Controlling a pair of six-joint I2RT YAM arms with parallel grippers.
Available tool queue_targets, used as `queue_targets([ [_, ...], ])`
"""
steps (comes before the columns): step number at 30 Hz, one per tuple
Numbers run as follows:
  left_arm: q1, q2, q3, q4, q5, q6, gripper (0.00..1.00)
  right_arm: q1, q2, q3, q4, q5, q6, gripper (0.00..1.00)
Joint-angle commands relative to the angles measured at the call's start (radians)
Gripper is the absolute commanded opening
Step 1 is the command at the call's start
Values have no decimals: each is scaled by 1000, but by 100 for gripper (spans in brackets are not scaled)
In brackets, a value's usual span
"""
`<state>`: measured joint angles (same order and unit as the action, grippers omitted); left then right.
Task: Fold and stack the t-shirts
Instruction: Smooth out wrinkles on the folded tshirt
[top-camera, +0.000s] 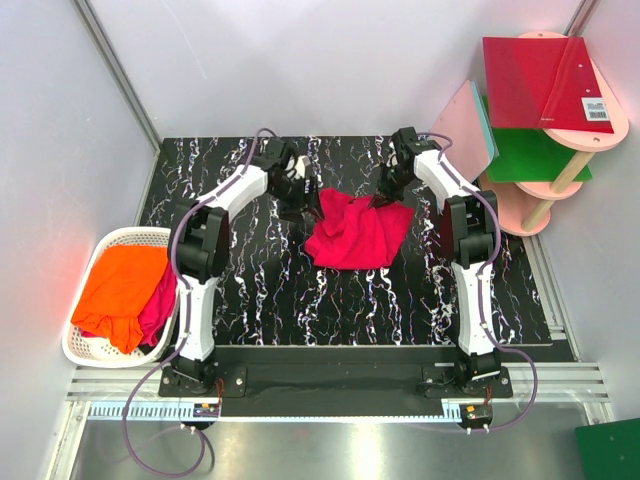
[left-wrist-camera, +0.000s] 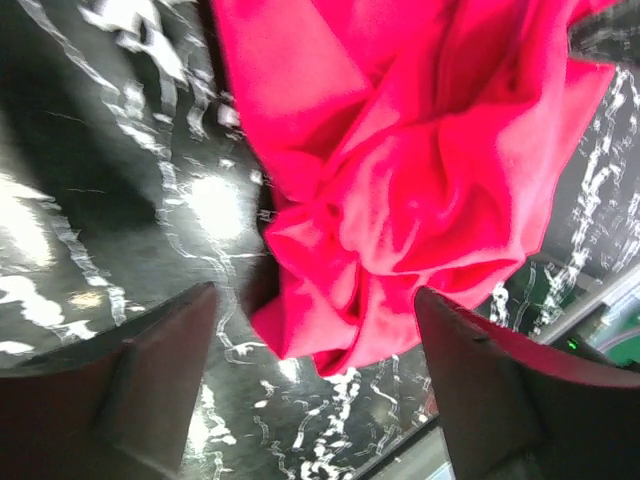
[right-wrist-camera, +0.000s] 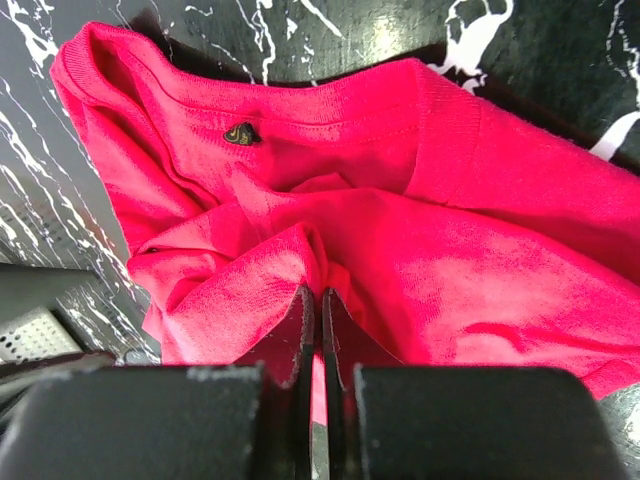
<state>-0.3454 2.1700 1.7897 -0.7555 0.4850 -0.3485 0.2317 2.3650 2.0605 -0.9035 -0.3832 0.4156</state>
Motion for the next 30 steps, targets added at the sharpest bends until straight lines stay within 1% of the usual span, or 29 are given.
queue_targets([
  [1, -29, -35, -3, 68, 118, -41, 56, -12, -55, 16, 28, -2, -15, 0],
  [2, -33, -21, 3, 71, 122, -50, 47, -14, -55, 13, 26, -3, -17, 0],
  [3, -38, -15, 8, 74, 139, -55, 31, -14, -53, 10, 28, -5, -18, 0],
  [4, -47, -6, 25, 77, 142, -60, 25, -15, -55, 6, 28, -8, -20, 0],
  [5, -53, 10, 34, 77, 142, -69, 23, -17, -55, 4, 28, -9, -23, 0],
  [6, -56, 16, 40, 79, 144, -72, 23, -19, -55, 1, 28, -13, -27, 0],
  [8, -67, 36, 54, 79, 141, -79, 35, -20, -56, -2, 28, -17, -28, 0],
  [11, -75, 60, 54, 79, 139, -90, 45, -28, -56, -10, 26, -25, -32, 0],
  [13, -79, 76, 48, 79, 136, -92, 47, -32, -58, -14, 28, -29, -34, 0],
  [19, -87, 77, 46, 73, 112, -106, 47, -42, -50, -19, 29, -48, -34, 0],
  [21, -87, 65, 40, 70, 95, -103, 54, -42, -49, -20, 31, -54, -34, 0],
  [22, -87, 48, 33, 70, 90, -101, 55, -42, -47, -20, 32, -56, -32, 0],
  [26, -87, 28, 13, 62, 70, -90, 57, -43, -43, -19, 37, -65, -26, 0],
  [30, -87, 57, 4, 62, 76, -84, 57, -42, -39, -19, 37, -72, -24, 0],
])
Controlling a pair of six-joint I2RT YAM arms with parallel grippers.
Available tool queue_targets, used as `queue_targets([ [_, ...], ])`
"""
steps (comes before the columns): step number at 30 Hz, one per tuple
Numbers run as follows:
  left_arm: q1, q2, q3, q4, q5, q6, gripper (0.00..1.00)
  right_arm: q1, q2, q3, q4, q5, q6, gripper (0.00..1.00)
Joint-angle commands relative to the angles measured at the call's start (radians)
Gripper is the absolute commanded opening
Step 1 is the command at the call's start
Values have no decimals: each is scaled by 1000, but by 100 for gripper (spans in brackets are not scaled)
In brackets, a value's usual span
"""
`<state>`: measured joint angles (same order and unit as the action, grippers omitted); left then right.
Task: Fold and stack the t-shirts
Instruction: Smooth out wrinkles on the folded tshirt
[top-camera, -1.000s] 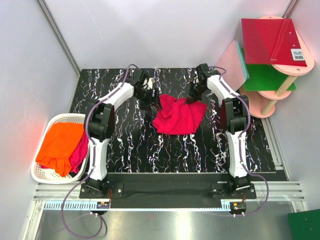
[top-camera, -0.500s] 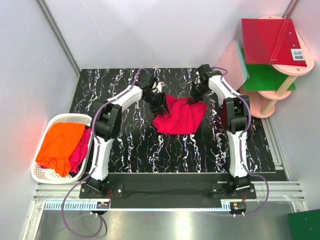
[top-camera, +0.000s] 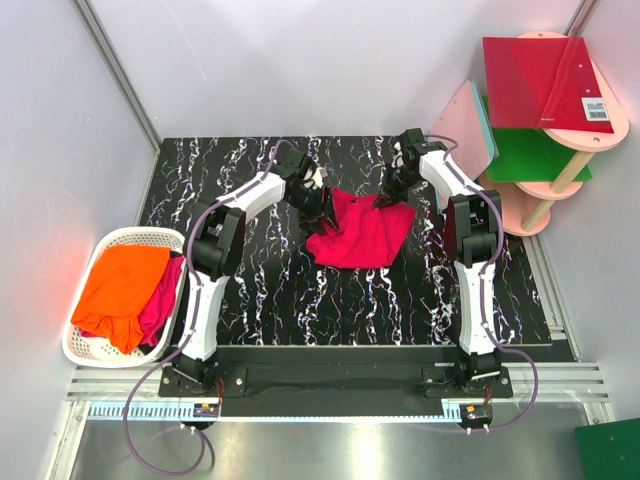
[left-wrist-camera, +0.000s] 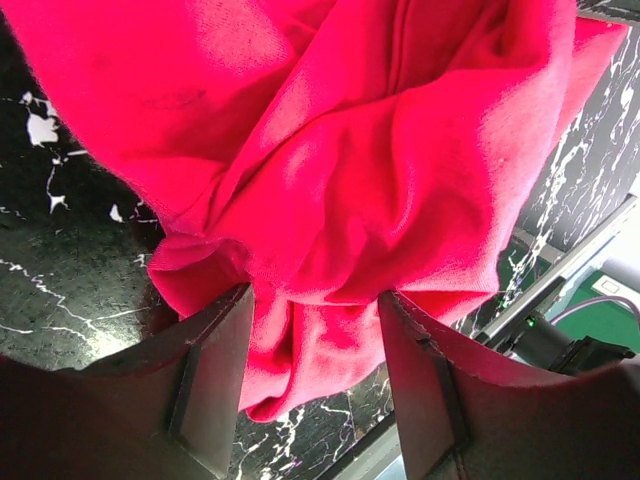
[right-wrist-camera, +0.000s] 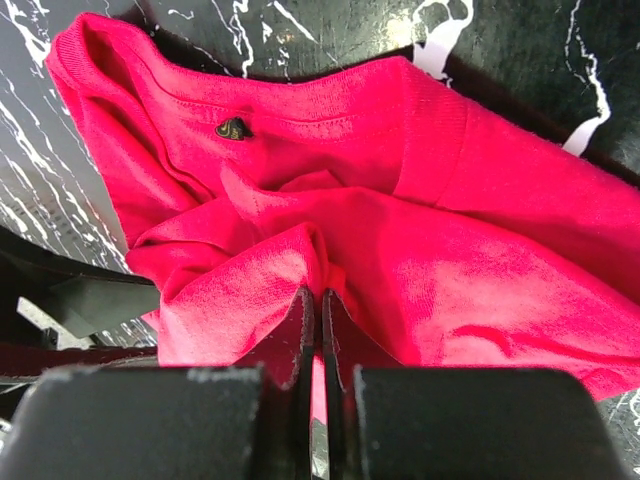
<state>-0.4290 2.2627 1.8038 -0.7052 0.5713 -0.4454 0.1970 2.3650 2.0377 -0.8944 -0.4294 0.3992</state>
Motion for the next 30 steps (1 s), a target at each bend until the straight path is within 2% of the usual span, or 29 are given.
queue_targets([
  [1, -4, -14, -5, 12, -10, 13, 56, -8, -38, 3, 29, -26, -10, 0],
  [3, -4, 9, 23, 13, 1, 7, 51, -7, -44, -5, 31, -26, -8, 0],
  [4, -4, 35, 37, 12, 2, 7, 33, -7, -44, -8, 29, -28, -10, 0],
  [6, -4, 60, 87, 10, 9, 5, 9, -7, -49, -16, 29, -29, -11, 0],
  [7, -4, 75, 101, 12, 10, 1, 0, -7, -49, -19, 31, -31, -11, 0],
  [11, -2, 45, 124, 12, -10, 2, 0, -5, -61, -27, 31, -34, -17, 0],
  [15, 15, -57, 86, 13, -66, 7, 0, -7, -72, -28, 32, -29, -23, 0],
  [21, 45, -152, 77, 58, -125, -51, 0, -7, -96, -36, 41, -29, -30, 0],
  [26, 62, -121, 146, 78, -128, -90, 0, -8, -101, -47, 45, -29, -31, 0],
  [30, 73, -20, 216, 82, -77, -137, 0, -7, -95, -50, 49, -26, -31, 0],
])
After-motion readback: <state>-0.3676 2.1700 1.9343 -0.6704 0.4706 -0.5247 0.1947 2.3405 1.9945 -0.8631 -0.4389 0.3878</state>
